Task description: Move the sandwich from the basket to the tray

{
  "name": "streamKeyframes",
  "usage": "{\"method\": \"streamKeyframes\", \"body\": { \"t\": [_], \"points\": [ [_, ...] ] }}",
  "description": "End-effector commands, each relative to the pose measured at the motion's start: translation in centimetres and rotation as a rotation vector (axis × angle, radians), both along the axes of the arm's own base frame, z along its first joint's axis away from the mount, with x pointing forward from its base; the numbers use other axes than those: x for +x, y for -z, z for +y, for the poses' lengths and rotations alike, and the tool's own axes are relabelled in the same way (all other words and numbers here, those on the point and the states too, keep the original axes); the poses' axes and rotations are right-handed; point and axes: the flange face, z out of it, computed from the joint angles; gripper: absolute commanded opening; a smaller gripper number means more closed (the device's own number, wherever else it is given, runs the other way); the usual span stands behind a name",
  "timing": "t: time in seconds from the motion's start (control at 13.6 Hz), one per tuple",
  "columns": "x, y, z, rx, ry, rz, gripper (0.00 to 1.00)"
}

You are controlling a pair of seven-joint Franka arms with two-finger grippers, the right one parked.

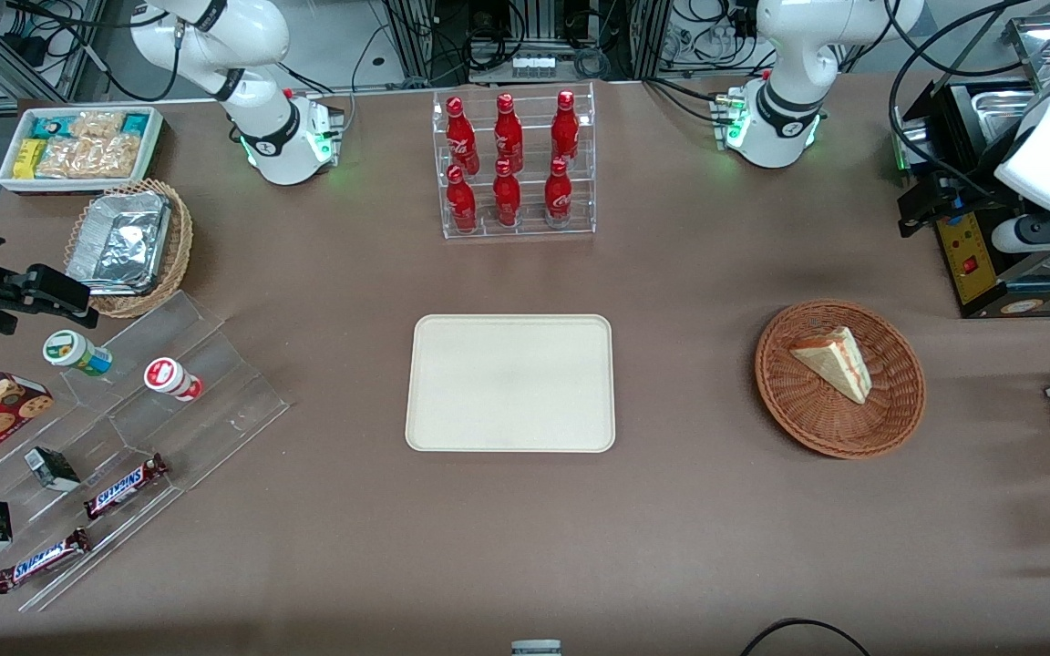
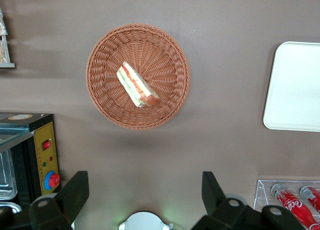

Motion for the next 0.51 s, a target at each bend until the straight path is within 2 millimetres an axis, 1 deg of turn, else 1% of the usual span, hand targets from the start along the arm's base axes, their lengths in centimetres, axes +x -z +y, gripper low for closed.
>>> {"method": "streamKeyframes", "body": {
  "t": [0.0, 0.29, 0.44],
  "points": [
    [-0.6, -0.9, 0.1, 0.014, -0.001, -0.008, 1.0],
    [-0.5, -0.5, 0.4, 0.01, -0.009, 0.003, 1.0],
    [-0.1, 0.3, 1.1, 0.015, -0.02, 0.02, 1.0]
  ]
}}
